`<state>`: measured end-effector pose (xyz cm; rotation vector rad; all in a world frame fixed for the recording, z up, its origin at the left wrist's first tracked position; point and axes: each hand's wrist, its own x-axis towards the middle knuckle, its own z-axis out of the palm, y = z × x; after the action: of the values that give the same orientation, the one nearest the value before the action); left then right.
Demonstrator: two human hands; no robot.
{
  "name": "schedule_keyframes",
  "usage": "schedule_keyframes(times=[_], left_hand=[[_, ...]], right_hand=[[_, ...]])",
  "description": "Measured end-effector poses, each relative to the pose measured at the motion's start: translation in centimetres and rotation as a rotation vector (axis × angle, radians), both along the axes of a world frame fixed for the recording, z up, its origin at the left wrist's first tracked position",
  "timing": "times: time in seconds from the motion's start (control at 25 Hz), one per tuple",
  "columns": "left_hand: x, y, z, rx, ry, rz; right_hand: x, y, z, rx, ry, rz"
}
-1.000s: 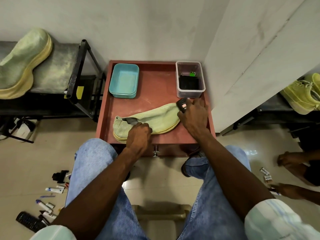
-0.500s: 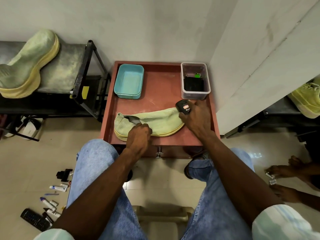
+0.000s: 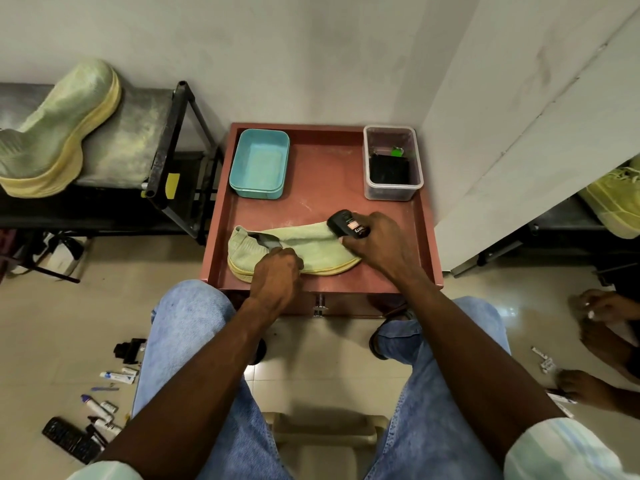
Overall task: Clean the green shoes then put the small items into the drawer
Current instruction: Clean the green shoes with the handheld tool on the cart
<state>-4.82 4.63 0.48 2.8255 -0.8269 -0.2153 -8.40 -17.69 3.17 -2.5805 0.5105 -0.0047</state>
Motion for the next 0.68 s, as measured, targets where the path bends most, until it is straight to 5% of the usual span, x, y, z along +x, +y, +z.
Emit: schedule_keyframes(times=[0.12,0.24,0.4,0.56,0.68], left_hand=[[-0.1,-0.1,0.1,-0.011,-0.007,-0.01],[0.0,-0.1,-0.1,-0.029,0.013,-0.019],[0.1,0.0,-0.3,-0.04,0.041,-0.008],[0.0,-0.1,-0.2,-0.039,0.015,0.002],[-0.1,-0.1,-0.1,-0.041,0.009,-0.003]], right_hand=[[0.4,0.8,0.2,-0.181,-0.073,-0.131],[0.5,2.0,-0.1,0.009,-0.017,0.065],[0.7,0.7,-0.2,-0.27,-0.053,-0.122],[1.1,1.7,-0.2,0.033,0.002,0.016],[1.4,2.0,-0.3,-0.211,-0.041,-0.046]])
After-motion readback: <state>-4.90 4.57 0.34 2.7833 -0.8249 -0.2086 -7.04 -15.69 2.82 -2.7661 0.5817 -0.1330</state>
